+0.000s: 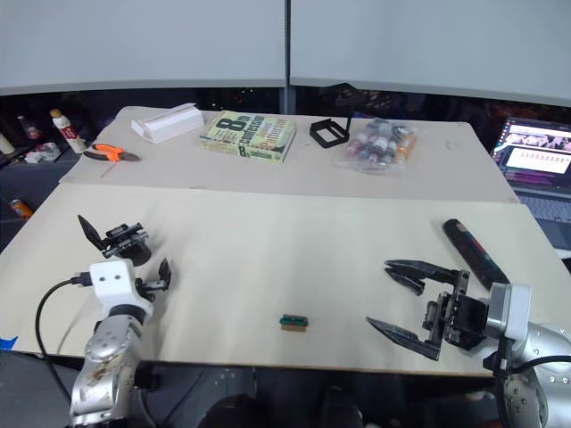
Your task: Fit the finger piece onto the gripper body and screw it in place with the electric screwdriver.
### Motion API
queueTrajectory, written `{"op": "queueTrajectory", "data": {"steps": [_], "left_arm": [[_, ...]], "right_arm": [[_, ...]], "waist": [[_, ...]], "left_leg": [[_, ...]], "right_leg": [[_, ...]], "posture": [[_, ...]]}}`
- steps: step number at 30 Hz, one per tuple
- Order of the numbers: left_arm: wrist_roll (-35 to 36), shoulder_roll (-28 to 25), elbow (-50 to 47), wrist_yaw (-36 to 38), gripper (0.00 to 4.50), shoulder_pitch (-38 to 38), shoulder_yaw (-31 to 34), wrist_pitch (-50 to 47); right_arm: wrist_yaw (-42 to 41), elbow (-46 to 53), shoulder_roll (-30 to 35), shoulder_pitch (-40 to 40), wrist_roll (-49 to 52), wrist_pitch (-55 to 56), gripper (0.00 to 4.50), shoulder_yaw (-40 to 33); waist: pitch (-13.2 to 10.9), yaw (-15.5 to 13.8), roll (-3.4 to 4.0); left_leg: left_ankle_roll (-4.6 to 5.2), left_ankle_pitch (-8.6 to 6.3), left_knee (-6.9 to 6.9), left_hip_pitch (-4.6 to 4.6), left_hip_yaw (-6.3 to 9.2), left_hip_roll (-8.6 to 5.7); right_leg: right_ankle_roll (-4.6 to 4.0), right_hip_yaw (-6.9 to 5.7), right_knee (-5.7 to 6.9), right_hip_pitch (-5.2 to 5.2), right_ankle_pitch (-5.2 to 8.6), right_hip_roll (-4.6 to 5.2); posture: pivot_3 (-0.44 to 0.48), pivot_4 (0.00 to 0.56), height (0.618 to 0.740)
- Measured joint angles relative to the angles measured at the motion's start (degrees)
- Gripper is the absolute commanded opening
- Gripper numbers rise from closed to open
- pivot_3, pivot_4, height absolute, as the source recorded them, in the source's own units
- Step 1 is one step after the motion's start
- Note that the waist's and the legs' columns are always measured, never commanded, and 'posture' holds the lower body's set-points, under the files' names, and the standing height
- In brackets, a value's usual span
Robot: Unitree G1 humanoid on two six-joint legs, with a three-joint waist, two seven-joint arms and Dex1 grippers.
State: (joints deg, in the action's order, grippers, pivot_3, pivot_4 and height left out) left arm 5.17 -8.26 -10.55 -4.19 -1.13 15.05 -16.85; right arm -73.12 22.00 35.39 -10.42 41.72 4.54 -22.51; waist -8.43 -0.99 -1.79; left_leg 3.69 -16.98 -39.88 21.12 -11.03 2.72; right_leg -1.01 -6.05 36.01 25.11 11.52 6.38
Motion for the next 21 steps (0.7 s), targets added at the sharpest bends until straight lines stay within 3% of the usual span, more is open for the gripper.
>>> {"op": "queueTrajectory", "data": {"steps": [14,17,19,21], "left_arm": [[-2.7,-1.6,12.5,-3.0,4.43,-7.6,0.2,6.8],[-2.4,-2.2,13.2,-2.5,3.55,-8.0,0.3,6.8],[-2.3,-2.7,13.6,-2.4,2.5,-8.1,1.0,6.8],[-1.8,-2.7,13.7,-2.1,2.29,-8.2,1.1,7.0]], "right_arm": [[1.0,1.0,0.3,-1.9,0.0,0.0,4.5,-0.4],[1.0,1.0,0.7,-2.1,0.0,0.0,4.5,-0.8],[1.0,1.0,0.8,-2.4,0.0,0.0,4.5,-1.1],[1.0,1.0,0.8,-3.0,0.0,0.0,4.5,-1.1]], "waist": [[0.0,-0.5,0.0],[0.0,-0.5,0.01],[0.0,-0.5,0.02],[0.0,-0.6,0.03]], "left_leg": [[0.01,0.01,0.0,-0.01,0.01,0.0],[0.0,0.01,0.0,-0.02,0.02,0.0],[0.0,0.01,0.0,-0.02,0.03,0.01],[0.0,0.01,0.0,-0.01,0.03,0.01]], "right_leg": [[-0.01,-0.08,0.01,-0.01,-0.01,0.08],[-0.01,-0.09,0.02,-0.01,-0.01,0.08],[-0.01,-0.1,0.02,-0.01,-0.01,0.08],[-0.01,-0.1,0.01,-0.01,-0.01,0.09]], "posture": [[0.0,0.15,0.74],[0.0,0.15,0.74],[0.0,0.15,0.74],[0.0,0.15,0.74]]}}
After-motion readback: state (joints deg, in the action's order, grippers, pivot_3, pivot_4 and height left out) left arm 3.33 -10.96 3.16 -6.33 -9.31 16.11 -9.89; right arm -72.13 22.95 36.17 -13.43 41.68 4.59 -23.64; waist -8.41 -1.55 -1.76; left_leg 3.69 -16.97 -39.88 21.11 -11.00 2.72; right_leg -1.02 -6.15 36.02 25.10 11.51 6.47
